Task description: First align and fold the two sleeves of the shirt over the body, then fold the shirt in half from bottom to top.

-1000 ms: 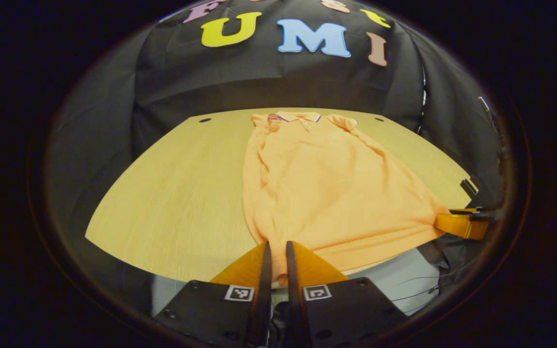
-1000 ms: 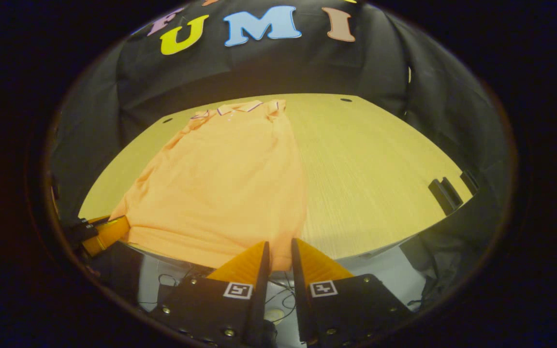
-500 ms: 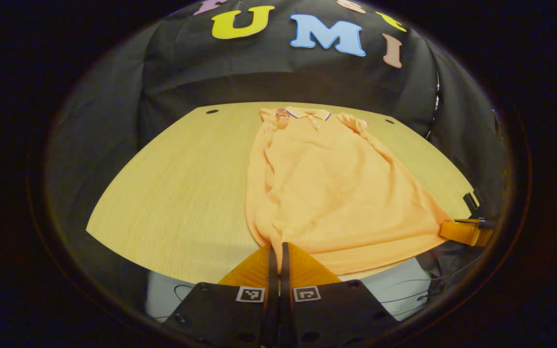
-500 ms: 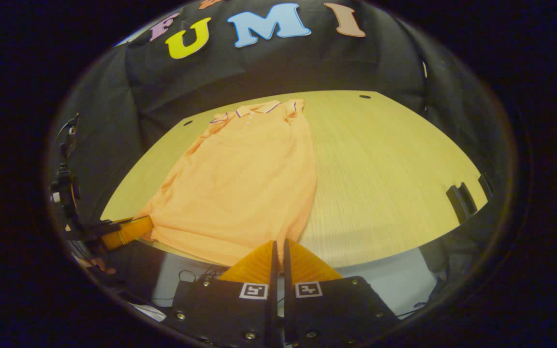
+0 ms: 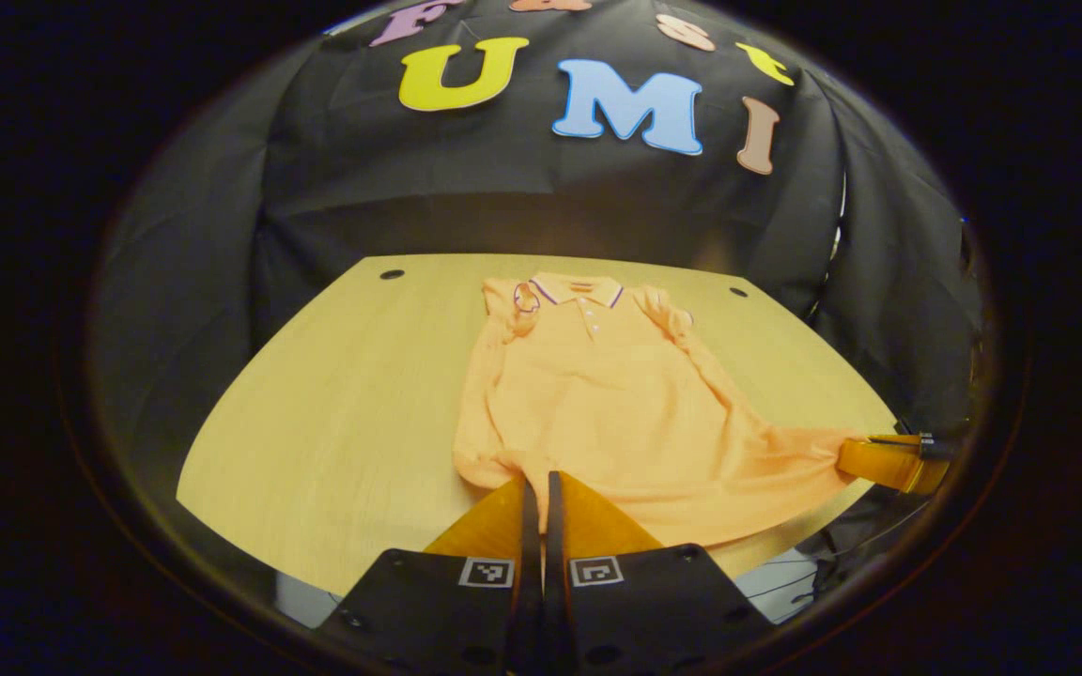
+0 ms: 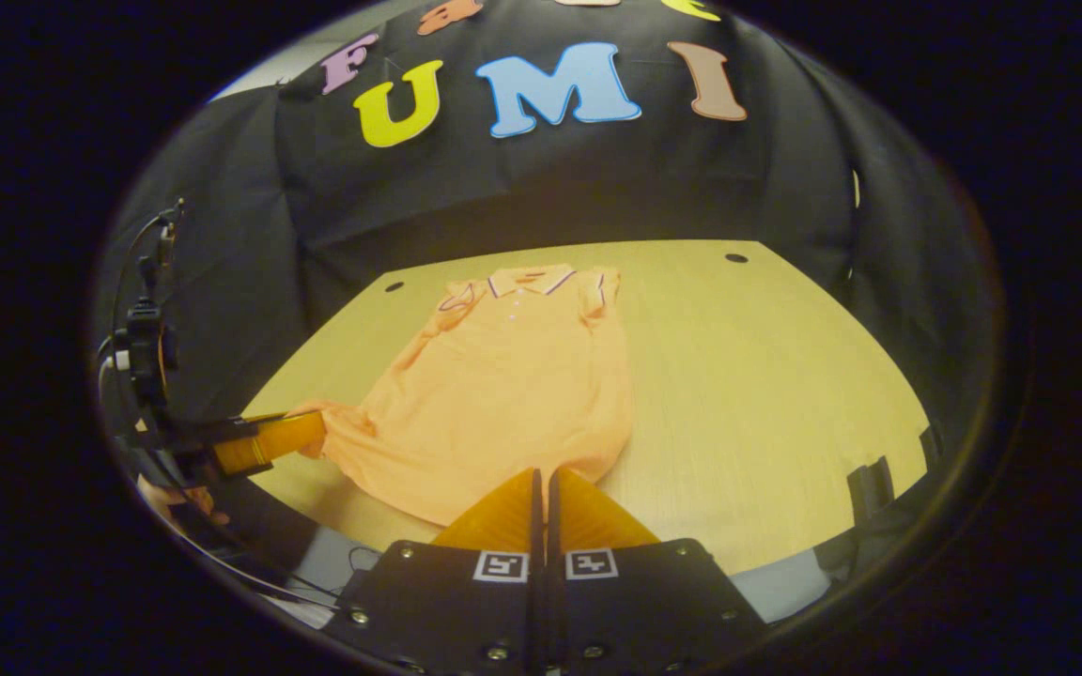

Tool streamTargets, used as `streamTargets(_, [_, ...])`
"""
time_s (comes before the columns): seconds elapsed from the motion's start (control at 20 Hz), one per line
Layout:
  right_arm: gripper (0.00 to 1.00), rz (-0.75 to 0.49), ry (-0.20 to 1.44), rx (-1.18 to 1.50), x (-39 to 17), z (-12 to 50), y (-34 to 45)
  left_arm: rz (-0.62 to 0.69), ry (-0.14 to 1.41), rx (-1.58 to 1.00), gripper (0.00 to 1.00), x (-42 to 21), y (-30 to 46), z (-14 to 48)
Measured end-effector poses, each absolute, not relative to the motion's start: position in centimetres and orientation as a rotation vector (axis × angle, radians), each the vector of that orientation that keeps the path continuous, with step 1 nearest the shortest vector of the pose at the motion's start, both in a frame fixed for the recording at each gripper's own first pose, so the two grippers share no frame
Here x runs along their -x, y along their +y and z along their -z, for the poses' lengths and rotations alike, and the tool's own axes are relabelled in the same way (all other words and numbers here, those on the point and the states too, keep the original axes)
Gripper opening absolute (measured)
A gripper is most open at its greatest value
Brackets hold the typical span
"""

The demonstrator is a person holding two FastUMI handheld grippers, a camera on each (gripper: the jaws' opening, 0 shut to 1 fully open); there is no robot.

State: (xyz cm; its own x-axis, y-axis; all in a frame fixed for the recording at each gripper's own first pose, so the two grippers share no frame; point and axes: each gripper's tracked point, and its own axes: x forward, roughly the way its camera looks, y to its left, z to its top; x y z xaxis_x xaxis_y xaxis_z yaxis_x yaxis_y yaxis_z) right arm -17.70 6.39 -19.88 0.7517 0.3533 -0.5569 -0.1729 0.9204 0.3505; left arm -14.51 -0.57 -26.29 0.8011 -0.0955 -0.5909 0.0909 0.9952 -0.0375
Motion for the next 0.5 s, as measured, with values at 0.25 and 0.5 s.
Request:
streamTargets(0.25, [0.0, -0.279, 0.573, -0.318, 11.3, 14.8, 5.1, 0.112, 0.572, 0.027, 0.08, 7.8, -1.4, 22.1])
streamTargets(0.5, [0.0, -0.24, 0.515, -0.287, 3.4, 11.6, 4.1, 0.14, 0.521, 0.071, 0.07, -1.1, -1.5, 19.2])
